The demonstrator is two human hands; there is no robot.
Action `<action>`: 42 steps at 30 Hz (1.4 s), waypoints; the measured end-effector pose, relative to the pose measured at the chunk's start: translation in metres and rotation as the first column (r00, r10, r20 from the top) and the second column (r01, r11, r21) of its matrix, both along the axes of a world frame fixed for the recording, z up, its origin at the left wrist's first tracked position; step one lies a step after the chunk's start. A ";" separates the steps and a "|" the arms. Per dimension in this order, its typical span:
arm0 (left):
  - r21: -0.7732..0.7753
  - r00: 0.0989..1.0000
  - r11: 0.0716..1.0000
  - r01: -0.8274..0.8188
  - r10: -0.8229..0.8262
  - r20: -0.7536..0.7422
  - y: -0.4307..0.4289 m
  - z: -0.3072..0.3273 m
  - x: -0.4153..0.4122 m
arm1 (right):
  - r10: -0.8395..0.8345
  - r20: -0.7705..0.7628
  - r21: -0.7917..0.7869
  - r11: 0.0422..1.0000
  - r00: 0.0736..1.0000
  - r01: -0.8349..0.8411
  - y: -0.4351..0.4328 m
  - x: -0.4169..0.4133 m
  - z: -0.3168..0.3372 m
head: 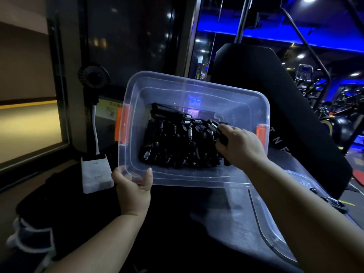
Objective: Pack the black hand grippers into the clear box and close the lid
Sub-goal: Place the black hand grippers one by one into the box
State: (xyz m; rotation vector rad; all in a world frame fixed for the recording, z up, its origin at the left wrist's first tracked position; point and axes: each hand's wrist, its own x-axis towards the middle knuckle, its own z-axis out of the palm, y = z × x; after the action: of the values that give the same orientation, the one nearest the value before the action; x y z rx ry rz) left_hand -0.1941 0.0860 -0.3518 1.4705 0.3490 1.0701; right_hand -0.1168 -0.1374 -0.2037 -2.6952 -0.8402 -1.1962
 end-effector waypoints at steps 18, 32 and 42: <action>0.045 0.998 0.999 -0.026 0.023 0.055 0.001 0.000 0.000 | -0.041 0.108 -0.228 0.972 0.993 0.065 0.041 0.069 0.026; 0.080 0.994 0.996 -0.031 0.023 0.104 0.002 -0.006 0.003 | -0.204 -0.086 -0.258 0.950 0.975 0.176 0.050 0.118 0.021; 0.112 0.994 0.993 -0.023 0.011 0.110 0.002 -0.005 0.001 | -0.251 -0.236 -0.184 0.960 0.939 0.211 0.055 0.129 0.015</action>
State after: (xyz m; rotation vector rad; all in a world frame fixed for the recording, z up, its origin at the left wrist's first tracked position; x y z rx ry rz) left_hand -0.1929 0.0881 -0.3564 1.5038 0.2267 1.1959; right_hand 0.0126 -0.0822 -0.1891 -3.0603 -0.6169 -0.8133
